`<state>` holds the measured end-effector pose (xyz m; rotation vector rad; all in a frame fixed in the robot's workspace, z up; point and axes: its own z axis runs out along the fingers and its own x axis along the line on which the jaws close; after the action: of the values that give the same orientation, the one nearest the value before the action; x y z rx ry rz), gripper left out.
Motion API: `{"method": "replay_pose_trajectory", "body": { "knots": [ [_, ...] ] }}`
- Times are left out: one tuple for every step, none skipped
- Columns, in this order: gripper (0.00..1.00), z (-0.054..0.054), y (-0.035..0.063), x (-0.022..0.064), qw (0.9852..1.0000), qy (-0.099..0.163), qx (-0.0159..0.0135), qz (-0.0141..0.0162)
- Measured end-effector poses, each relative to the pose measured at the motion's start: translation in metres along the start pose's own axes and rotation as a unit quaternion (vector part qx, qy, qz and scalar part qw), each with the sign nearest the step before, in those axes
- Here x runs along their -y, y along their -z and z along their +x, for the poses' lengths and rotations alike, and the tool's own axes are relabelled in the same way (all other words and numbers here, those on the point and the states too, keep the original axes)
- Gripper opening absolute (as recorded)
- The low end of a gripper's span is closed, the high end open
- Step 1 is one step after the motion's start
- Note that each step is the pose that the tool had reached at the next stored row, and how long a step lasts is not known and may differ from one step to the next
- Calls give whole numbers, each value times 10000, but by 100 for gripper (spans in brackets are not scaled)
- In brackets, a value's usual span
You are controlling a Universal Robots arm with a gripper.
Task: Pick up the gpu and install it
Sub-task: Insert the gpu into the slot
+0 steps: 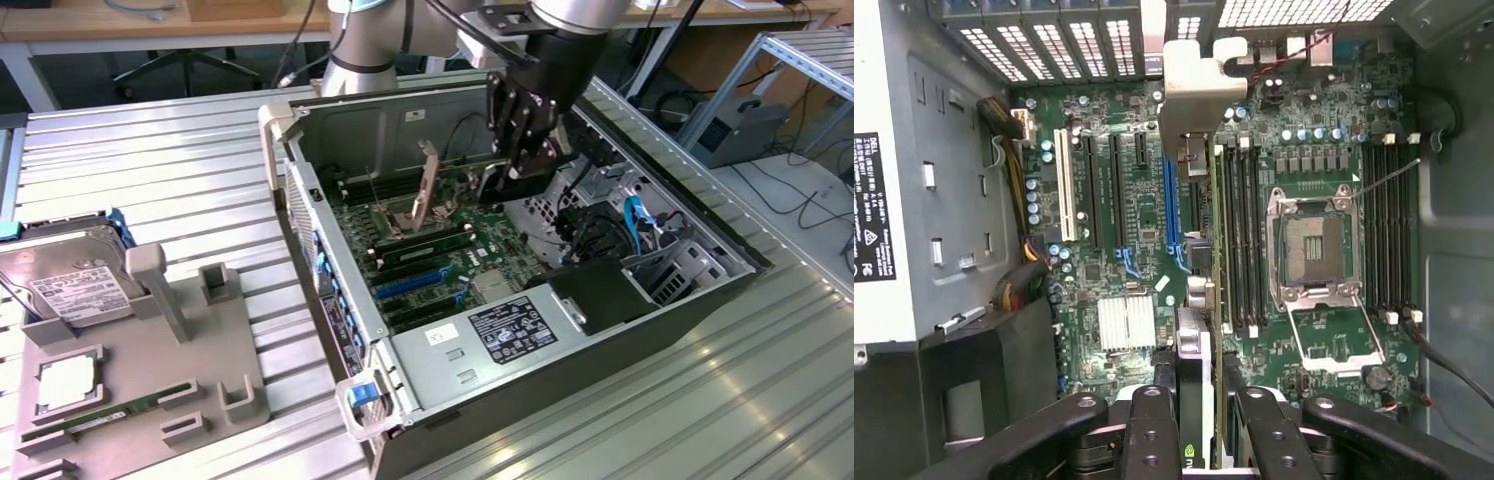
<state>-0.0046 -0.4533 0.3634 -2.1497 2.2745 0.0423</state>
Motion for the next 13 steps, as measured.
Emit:
{"method": "replay_pose_trajectory", "body": {
  "knots": [
    [27,1,-34,-7,10000,0,0,0],
    [27,3,-66,-15,10000,0,-1,0],
    [27,4,-105,-22,10000,0,-1,0],
    [27,5,-135,-25,10000,1,0,0],
    [27,7,-188,-27,10000,0,0,0],
    [27,7,-205,-27,10000,0,0,0],
    [27,7,-225,-27,10000,0,0,0],
    [27,8,-247,-27,10000,0,-1,0],
    [27,9,-274,-28,10000,0,-1,0],
    [27,10,-308,-36,10000,-1,0,0],
    [27,13,-348,-53,10000,0,-1,0],
    [27,13,-367,-61,10000,0,-1,0],
    [27,14,-378,-67,10000,0,-1,0]
  ]
}}
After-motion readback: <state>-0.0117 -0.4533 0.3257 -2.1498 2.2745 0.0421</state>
